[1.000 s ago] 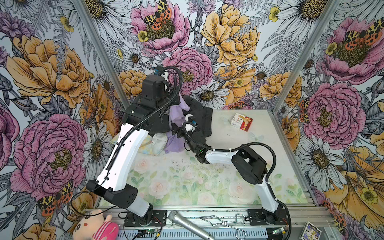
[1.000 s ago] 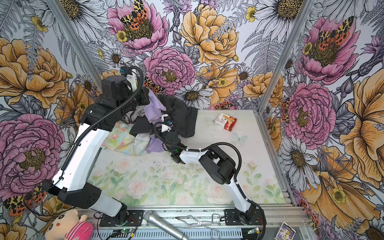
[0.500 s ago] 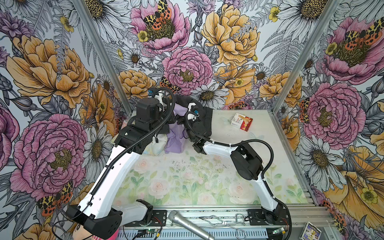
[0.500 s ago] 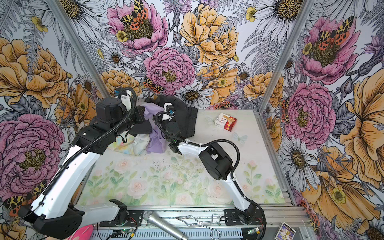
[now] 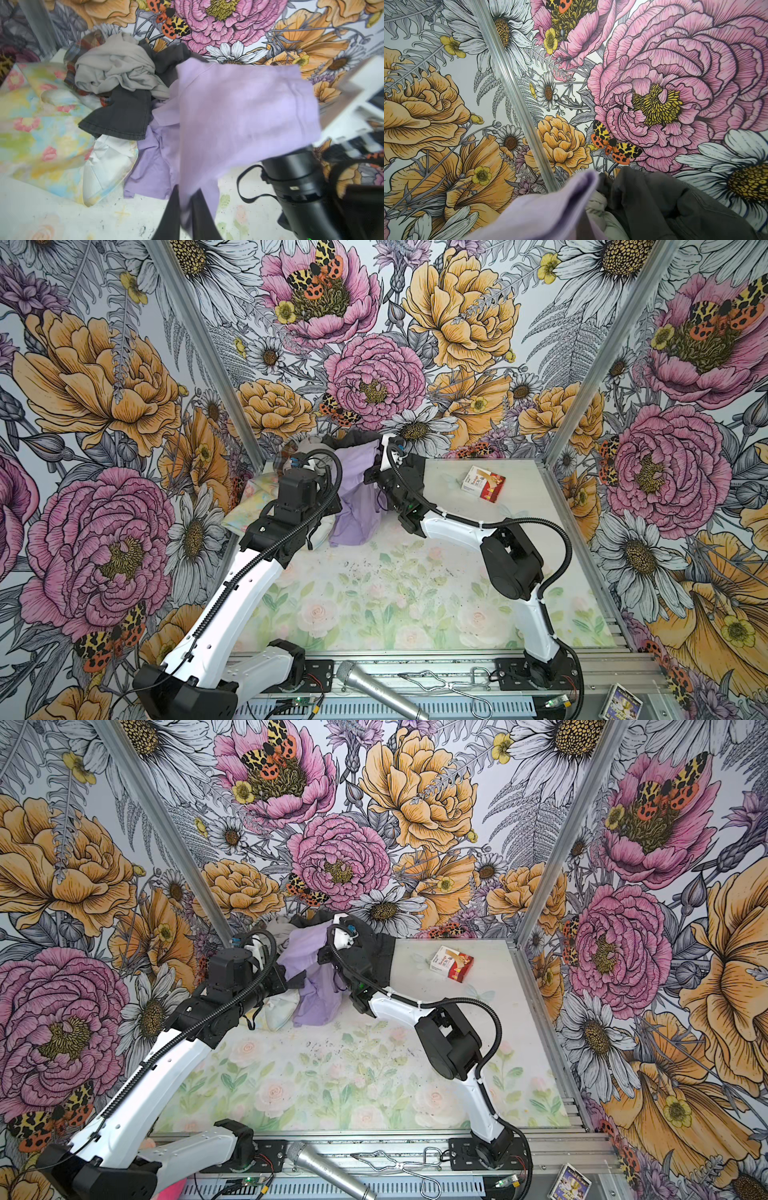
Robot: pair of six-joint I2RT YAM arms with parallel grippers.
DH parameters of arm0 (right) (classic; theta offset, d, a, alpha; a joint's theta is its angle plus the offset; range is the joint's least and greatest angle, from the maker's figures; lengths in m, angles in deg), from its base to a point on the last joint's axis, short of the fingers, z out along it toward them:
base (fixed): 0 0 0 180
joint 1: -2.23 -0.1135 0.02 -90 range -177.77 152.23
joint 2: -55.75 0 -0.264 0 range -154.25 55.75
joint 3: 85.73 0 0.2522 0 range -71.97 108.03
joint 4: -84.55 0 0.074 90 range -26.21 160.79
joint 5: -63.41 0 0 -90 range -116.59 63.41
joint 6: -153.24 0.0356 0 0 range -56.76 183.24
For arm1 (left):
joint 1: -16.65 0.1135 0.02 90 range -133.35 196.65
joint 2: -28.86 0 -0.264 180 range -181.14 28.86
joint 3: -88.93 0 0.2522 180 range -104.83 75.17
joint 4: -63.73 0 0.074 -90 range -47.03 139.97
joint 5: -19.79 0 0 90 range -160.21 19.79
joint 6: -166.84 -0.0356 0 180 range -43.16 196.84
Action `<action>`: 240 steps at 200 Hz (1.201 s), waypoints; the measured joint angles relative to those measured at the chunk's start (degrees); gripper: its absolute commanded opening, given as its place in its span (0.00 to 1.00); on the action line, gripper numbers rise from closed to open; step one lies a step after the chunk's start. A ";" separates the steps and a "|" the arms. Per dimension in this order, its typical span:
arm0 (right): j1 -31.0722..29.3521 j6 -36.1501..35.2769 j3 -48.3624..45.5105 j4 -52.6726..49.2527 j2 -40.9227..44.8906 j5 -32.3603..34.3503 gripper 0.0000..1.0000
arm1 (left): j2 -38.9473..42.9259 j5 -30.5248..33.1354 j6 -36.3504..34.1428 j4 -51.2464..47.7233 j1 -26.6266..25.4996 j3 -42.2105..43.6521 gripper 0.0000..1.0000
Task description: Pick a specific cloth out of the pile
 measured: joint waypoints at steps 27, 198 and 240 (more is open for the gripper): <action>0.57 2.78 5.46 -9.99 2.16 -1.38 0.00 | -0.31 0.55 0.17 0.98 0.28 2.01 0.60; 9.03 32.52 36.35 -43.30 2.19 -13.38 0.00 | -3.98 1.09 -3.23 14.47 -3.10 8.37 0.78; 11.61 42.40 43.74 -43.54 -0.04 -14.47 0.00 | -5.84 1.09 -4.31 14.93 -3.85 8.37 0.77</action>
